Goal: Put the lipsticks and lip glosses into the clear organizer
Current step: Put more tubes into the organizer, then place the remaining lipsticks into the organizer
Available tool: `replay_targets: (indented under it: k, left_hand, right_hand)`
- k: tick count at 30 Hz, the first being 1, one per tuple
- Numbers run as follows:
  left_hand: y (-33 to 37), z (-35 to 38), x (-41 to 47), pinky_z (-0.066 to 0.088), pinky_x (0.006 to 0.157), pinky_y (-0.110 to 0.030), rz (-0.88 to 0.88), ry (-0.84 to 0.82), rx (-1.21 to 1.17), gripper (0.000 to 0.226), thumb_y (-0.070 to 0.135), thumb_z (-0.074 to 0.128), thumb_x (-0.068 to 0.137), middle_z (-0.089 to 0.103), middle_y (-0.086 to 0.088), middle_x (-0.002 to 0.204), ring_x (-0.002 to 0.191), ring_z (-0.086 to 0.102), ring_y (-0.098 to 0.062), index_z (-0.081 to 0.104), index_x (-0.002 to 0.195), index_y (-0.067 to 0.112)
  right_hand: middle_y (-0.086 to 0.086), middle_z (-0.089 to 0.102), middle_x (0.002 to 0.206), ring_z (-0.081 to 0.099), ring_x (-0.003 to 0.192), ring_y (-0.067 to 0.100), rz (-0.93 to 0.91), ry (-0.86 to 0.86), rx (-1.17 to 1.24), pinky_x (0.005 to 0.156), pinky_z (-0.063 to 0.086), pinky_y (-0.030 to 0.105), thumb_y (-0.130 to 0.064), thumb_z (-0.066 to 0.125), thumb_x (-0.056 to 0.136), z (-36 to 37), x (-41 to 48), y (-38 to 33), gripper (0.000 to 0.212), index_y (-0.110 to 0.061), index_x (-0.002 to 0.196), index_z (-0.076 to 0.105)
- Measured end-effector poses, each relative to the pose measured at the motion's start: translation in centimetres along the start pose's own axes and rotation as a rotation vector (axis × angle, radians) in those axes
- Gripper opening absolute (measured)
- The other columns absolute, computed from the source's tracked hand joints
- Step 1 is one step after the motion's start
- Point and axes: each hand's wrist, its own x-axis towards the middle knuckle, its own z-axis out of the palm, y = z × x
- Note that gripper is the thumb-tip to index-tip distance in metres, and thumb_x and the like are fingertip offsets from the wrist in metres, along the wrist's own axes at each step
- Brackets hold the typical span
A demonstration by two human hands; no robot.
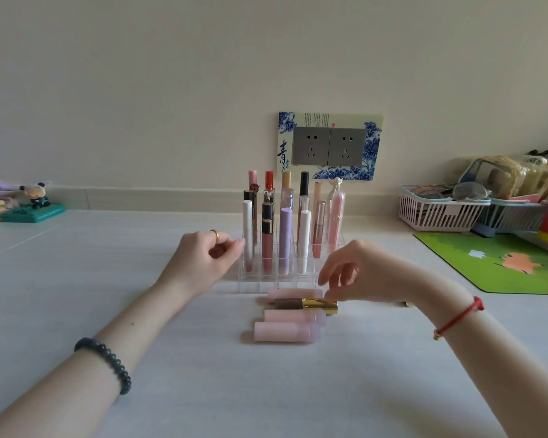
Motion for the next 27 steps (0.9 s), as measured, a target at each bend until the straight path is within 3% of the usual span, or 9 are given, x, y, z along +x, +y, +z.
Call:
replay_targets:
  k: [3, 6, 9, 12, 14, 19, 23, 27]
  left_hand:
    - [1.2, 0.2, -0.7, 0.038, 0.049, -0.012, 0.095, -0.214, -0.089, 0.026, 0.038, 0.058, 0.077, 0.062, 0.007, 0.049, 0.045, 0.052, -0.005, 0.063, 0.056, 0.025]
    - [1.9, 1.2, -1.2, 0.039, 0.052, -0.011, 0.159, -0.342, -0.027, 0.019, 0.036, 0.06, 0.076, 0.07, 0.003, 0.062, 0.05, 0.054, -0.004, 0.071, 0.069, 0.022]
    - [2.0, 1.7, -1.4, 0.047, 0.059, -0.022, 0.2, -0.397, -0.014, 0.015, 0.035, 0.065, 0.078, 0.071, 0.005, 0.072, 0.063, 0.06, -0.014, 0.073, 0.08, 0.023]
    - [2.3, 1.8, -1.6, 0.046, 0.062, -0.016, 0.242, -0.394, 0.001, 0.015, 0.032, 0.067, 0.079, 0.066, 0.017, 0.078, 0.072, 0.059, -0.006, 0.072, 0.09, 0.023]
    - [2.7, 2.0, -1.7, 0.046, 0.064, -0.014, 0.253, -0.374, -0.002, 0.021, 0.032, 0.068, 0.078, 0.062, 0.022, 0.081, 0.077, 0.058, -0.003, 0.071, 0.096, 0.022]
    - [3.4, 2.6, -1.7, 0.043, 0.065, -0.011, 0.223, -0.399, -0.023, 0.024, 0.033, 0.069, 0.076, 0.06, 0.023, 0.079, 0.078, 0.055, -0.001, 0.068, 0.099, 0.026]
    - [3.2, 2.8, -1.8, 0.047, 0.07, -0.024, 0.159, -0.325, -0.113, 0.011, 0.031, 0.068, 0.078, 0.064, 0.006, 0.071, 0.069, 0.057, -0.01, 0.067, 0.088, 0.027]
    - [3.4, 2.7, -1.8, 0.047, 0.068, -0.025, 0.103, -0.264, -0.229, 0.006, 0.034, 0.067, 0.078, 0.063, 0.009, 0.066, 0.062, 0.053, -0.01, 0.066, 0.083, 0.036]
  right_hand:
    - [-0.017, 0.057, 0.067, 0.055, 0.062, 0.0, 0.019, -0.1, -0.086, 0.059, 0.044, 0.011, -0.028, 0.074, 0.071, 0.5, 0.0, 0.1, 0.02, -0.024, 0.09, 0.068]
    - [-0.018, 0.056, 0.066, 0.054, 0.065, 0.002, 0.035, -0.115, -0.139, 0.068, 0.051, 0.026, -0.031, 0.073, 0.069, 0.8, 0.0, 0.2, 0.018, -0.026, 0.085, 0.068]
    - [-0.017, 0.057, 0.067, 0.053, 0.062, 0.0, 0.034, -0.096, -0.165, 0.067, 0.052, 0.024, -0.029, 0.072, 0.069, 0.9, 0.1, 0.1, 0.015, -0.024, 0.083, 0.068]
    - [-0.015, 0.061, 0.065, 0.056, 0.057, 0.0, 0.013, -0.039, -0.092, 0.057, 0.044, 0.009, -0.018, 0.072, 0.069, 0.6, -0.1, -0.2, 0.011, -0.019, 0.08, 0.07]
    - [-0.011, 0.065, 0.066, 0.059, 0.057, 0.001, -0.007, 0.034, 0.015, 0.056, 0.045, 0.006, -0.011, 0.073, 0.068, 0.0, -0.3, -0.6, 0.013, -0.015, 0.08, 0.071]
    - [-0.007, 0.068, 0.073, 0.064, 0.063, 0.003, -0.114, 0.175, 0.253, 0.063, 0.052, 0.012, -0.007, 0.073, 0.069, -0.8, -0.5, -1.7, 0.02, -0.016, 0.086, 0.069]
    - [-0.007, 0.069, 0.075, 0.064, 0.065, 0.004, -0.165, 0.321, 0.423, 0.065, 0.053, 0.013, -0.005, 0.07, 0.072, -0.4, -0.2, -2.6, 0.019, -0.018, 0.085, 0.067]
    - [-0.009, 0.069, 0.071, 0.065, 0.065, 0.003, -0.174, 0.408, 0.622, 0.065, 0.052, 0.014, -0.004, 0.07, 0.072, 0.7, 0.2, -3.5, 0.022, -0.024, 0.081, 0.065]
